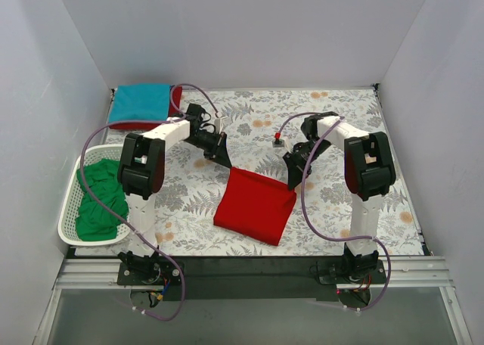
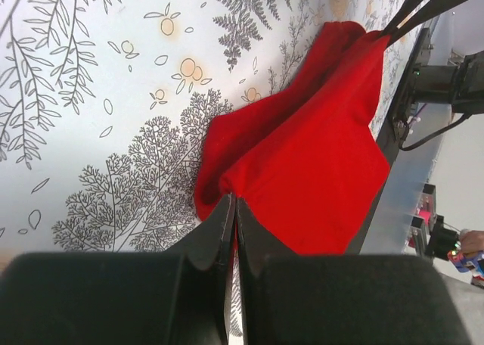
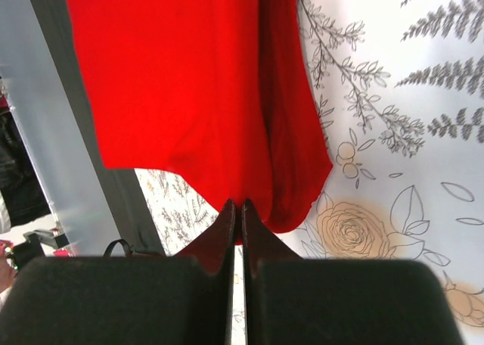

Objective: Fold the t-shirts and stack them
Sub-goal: Fold the tshirt

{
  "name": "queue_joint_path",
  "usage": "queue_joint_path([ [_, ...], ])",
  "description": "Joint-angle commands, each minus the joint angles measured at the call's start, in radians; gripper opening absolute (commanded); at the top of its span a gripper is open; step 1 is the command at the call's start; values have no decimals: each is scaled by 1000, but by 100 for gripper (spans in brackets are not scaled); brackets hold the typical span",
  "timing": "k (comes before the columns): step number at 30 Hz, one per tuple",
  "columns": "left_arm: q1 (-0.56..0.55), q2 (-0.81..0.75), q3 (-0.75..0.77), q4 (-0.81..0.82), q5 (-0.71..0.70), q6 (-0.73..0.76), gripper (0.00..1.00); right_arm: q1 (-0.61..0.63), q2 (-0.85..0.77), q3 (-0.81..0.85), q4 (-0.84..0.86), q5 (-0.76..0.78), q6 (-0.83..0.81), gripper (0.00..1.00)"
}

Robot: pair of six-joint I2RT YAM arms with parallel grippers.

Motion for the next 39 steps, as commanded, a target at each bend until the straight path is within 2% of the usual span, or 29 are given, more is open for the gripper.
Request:
queue_joint_path([
  [1, 14, -102, -18, 40, -57, -22, 0, -7, -28, -10, -43, 50, -18, 1],
  [7, 27, -120, -44, 94, -122, -74, 0, -35, -25, 10, -43, 110, -10, 1],
  [14, 27, -108, -11, 96, -134, -83, 0, -41, -68, 39, -110, 70, -46, 1],
  [23, 25, -29, 34, 122, -94, -122, 0, -39, 101, 61, -40, 139, -21, 1],
  [27, 25, -16, 45, 117, -82, -152, 17, -39, 180, 148, 9, 213, -17, 1],
  [28, 25, -32, 35, 126, -83, -160, 24, -39, 193, 171, 15, 237, -14, 1],
  [34, 27, -112, -63, 218, -114, -224, 36, -39, 276, 390, 64, 302, -10, 1],
  [36, 27, -137, -80, 240, -117, -237, 40, -39, 270, 427, 66, 300, -12, 7],
  [39, 24, -131, -81, 244, -114, -266, 41, -47, 215, 435, 60, 259, 11, 30],
])
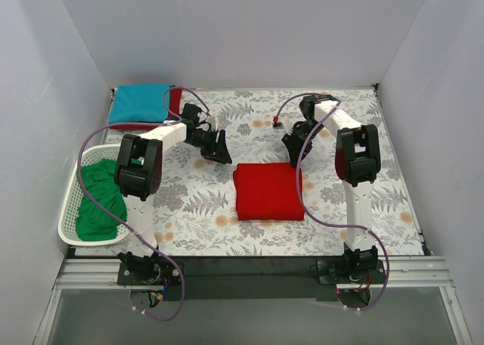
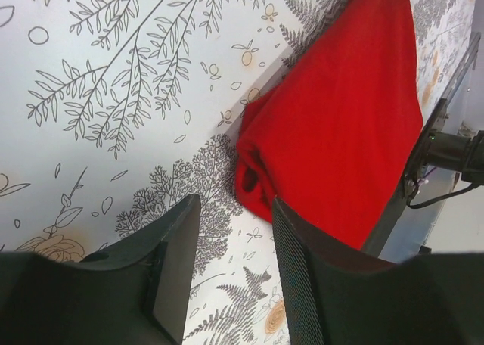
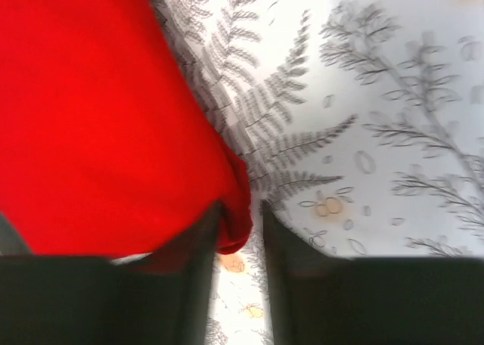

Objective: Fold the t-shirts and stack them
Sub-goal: Fold the tshirt

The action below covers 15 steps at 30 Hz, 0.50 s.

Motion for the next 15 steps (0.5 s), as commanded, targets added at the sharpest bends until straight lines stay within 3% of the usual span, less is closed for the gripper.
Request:
queue_joint_path([
  [1, -2, -82, 5, 46, 11, -48, 42, -12, -63, 12, 61, -2, 31, 42],
  [4, -12, -89, 19, 48, 12, -75, 42, -41, -162, -78, 62, -79, 89, 52],
  [6, -28, -106, 19, 50, 18, -97, 43, -72, -218, -144, 61, -145, 126, 52],
  [15, -91, -113, -10, 17, -52, -207, 43, -99, -270, -315, 99, -232, 230, 40],
])
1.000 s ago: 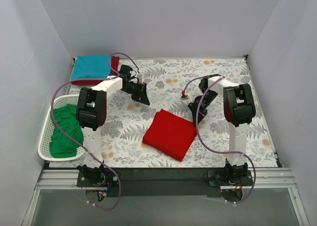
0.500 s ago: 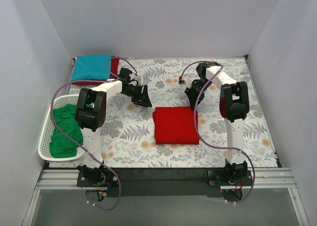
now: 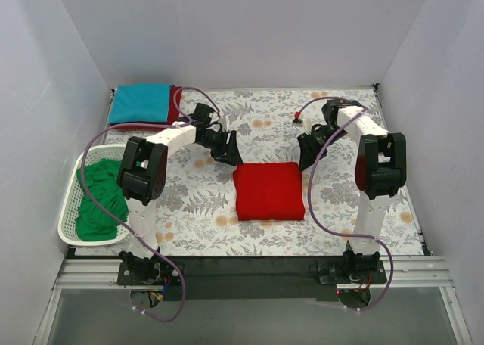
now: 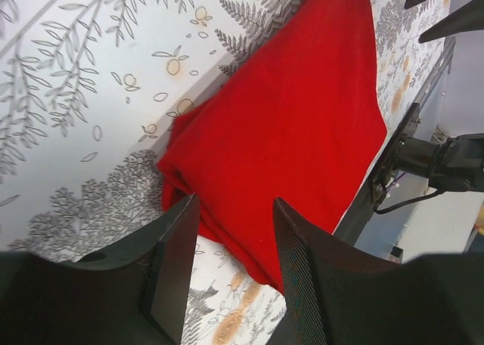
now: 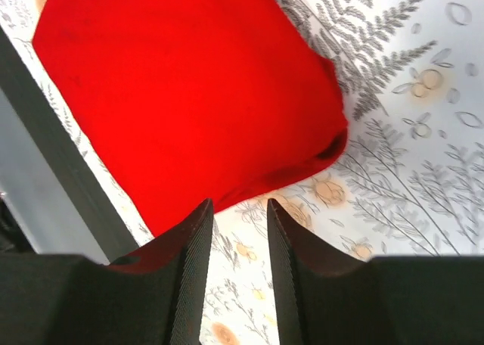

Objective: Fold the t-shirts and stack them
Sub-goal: Fold the tshirt

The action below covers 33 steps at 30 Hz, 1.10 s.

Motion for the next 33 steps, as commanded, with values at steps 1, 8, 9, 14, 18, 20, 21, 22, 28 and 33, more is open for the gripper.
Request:
queue_joint_path([
  [1, -12, -69, -10, -20, -40, -71, 42, 10, 7, -36, 33, -83, 62, 40],
  [8, -20, -44, 2, -58, -73, -94, 40, 10, 87, -28, 46, -85, 99, 40],
  [9, -26, -43, -1, -63, -74, -92, 39, 12, 90, -30, 47, -87, 100, 40],
  [14, -40, -36, -27, -64, -71, -92, 38, 12, 113, -39, 50, -80, 109, 41],
  [18, -48, -24, -29, -63, -66, -89, 37, 13, 115, -39, 52, -87, 112, 42],
  [20, -52, -15, -26, -61, -66, -89, 36, 12, 119, -41, 52, -90, 114, 43],
  [21, -57, -9, -20, -60, -65, -86, 35, 12, 119, -42, 52, -91, 114, 43],
  [22, -58, -4, -18, -60, -66, -86, 34, 12, 119, -42, 52, -91, 114, 43],
  [28, -63, 11, -10, -64, -71, -86, 20, 12, 128, -32, 53, -90, 114, 33],
  [33, -55, -3, -10, -66, -85, -91, 0, 10, 119, -35, 52, -70, 116, 6],
])
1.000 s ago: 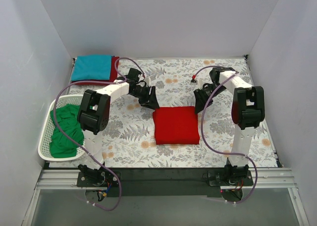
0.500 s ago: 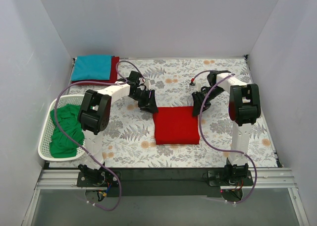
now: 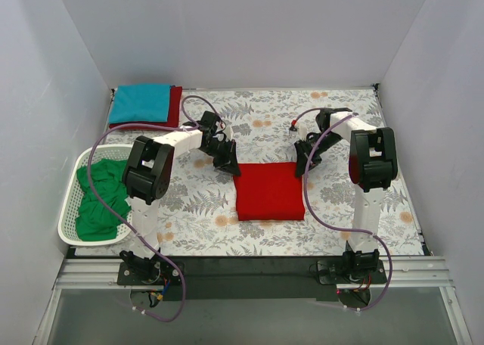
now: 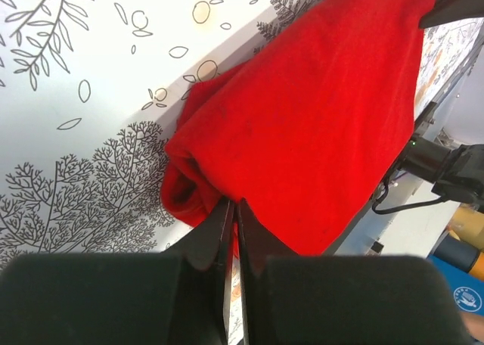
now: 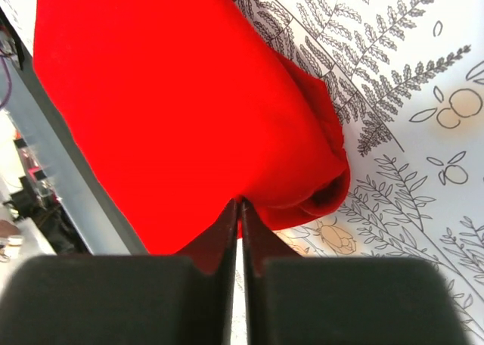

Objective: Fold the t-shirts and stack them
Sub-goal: Fold the tshirt

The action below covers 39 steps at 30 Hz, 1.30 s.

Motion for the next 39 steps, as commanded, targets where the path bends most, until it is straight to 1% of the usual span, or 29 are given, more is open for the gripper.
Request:
queue_joint_path([
  [1, 7, -39, 20, -9, -4, -2, 0, -4, -3, -4, 1, -14, 5, 1],
  [6, 33, -102, 16, -18, -18, 30, 0, -33, -66, -34, 1, 3, 8, 1],
  [10, 32, -99, 2, -15, -21, 33, 0, -44, -85, -35, 4, -4, 1, 1],
  [15, 32, -58, -14, 15, -44, 44, 0, -42, -26, -12, 33, 11, -7, 1],
  [18, 35, -6, -9, 23, -50, 55, 0, -39, 32, 17, 37, 11, -4, 1],
  [21, 39, 30, 11, 38, -62, 61, 0, -25, 58, 31, 48, 11, -8, 1],
  [24, 44, 59, 49, 20, -64, 69, 0, -21, 69, 49, 50, 22, -10, 1],
  [25, 49, 62, 63, 9, -53, 73, 2, -22, 63, 58, 45, 28, -7, 10],
  [26, 58, 60, 81, -5, -39, 95, 9, -25, 50, 78, 37, 32, -8, 22],
  [27, 65, 33, 86, -21, -29, 105, 20, -28, 34, 87, 28, 34, -12, 37],
  [29, 93, -22, 74, -12, 0, 144, 31, -47, -40, 115, 2, 22, -28, 48],
  [30, 101, -89, 69, -6, 19, 162, 43, -53, -67, 123, -9, -16, -33, 61],
  [31, 104, -117, 68, -8, 54, 177, 49, -59, -128, 126, -15, -44, -33, 67],
  [32, 104, -148, 66, -14, 77, 191, 53, -62, -159, 123, -21, -107, -38, 72],
  [33, 102, -194, 63, -29, 109, 210, 55, -60, -190, 102, -22, -138, -33, 81],
  [34, 99, -219, 52, -32, 143, 205, 56, -59, -245, 88, -24, -171, -22, 85],
  [35, 84, -240, 40, -32, 175, 193, 56, -48, -265, 71, -24, -229, 5, 89],
  [36, 72, -258, 1, -26, 195, 158, 57, -41, -285, 22, -22, -257, 27, 92],
  [37, 55, -301, -27, -11, 211, 123, 57, -31, -327, -13, -15, -285, 47, 98],
  [38, 21, -320, -56, 10, 243, 84, 59, -10, -351, -58, -6, -340, 59, 98],
  [39, 3, -344, -134, 76, 254, 40, 61, 4, -376, -98, 37, -349, 102, 98],
])
